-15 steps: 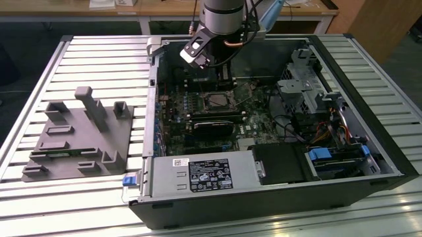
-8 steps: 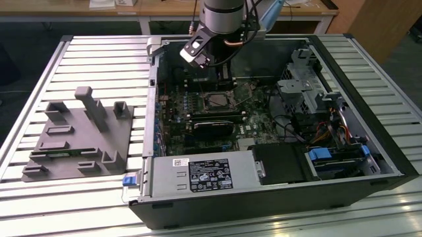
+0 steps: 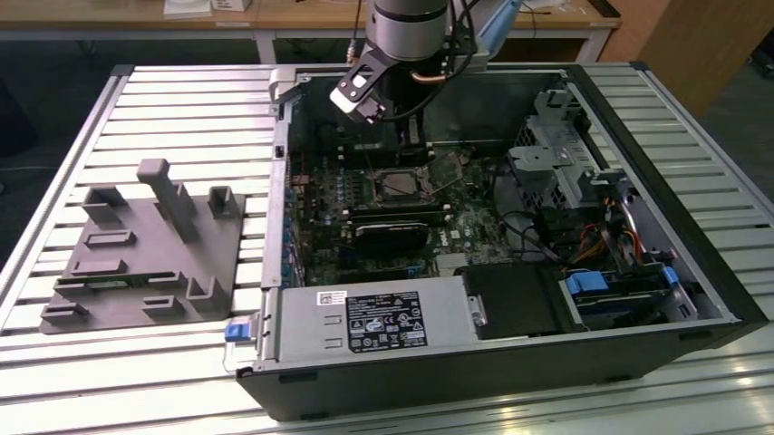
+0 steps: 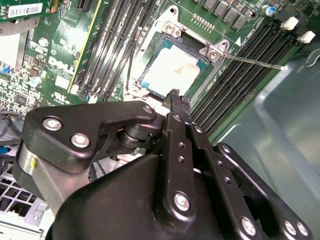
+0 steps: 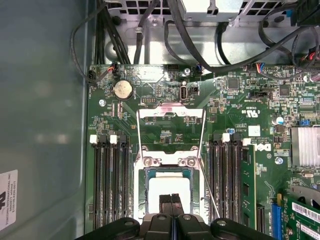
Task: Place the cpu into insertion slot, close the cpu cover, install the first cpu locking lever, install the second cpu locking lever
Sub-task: 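Close the cpu cover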
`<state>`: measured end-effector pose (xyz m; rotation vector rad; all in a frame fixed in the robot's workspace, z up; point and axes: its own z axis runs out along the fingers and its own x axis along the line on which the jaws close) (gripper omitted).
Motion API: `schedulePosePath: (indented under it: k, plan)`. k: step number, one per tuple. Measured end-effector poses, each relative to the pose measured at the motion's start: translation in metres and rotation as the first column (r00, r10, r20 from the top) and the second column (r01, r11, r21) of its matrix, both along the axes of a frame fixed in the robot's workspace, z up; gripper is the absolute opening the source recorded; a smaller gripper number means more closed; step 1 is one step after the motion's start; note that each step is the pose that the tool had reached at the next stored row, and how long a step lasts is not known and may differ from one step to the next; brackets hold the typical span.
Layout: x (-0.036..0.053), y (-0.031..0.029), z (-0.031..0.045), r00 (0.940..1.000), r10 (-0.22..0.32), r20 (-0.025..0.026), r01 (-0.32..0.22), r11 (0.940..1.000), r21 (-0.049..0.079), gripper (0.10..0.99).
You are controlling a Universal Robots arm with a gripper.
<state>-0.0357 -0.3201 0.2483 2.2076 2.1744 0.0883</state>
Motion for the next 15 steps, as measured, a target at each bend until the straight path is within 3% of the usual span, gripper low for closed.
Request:
schedulePosePath:
  k: [15]
  plan:
    - [0.0102,0.0,0.0,1.0,0.0,0.0,0.0,1.0,0.0,0.106]
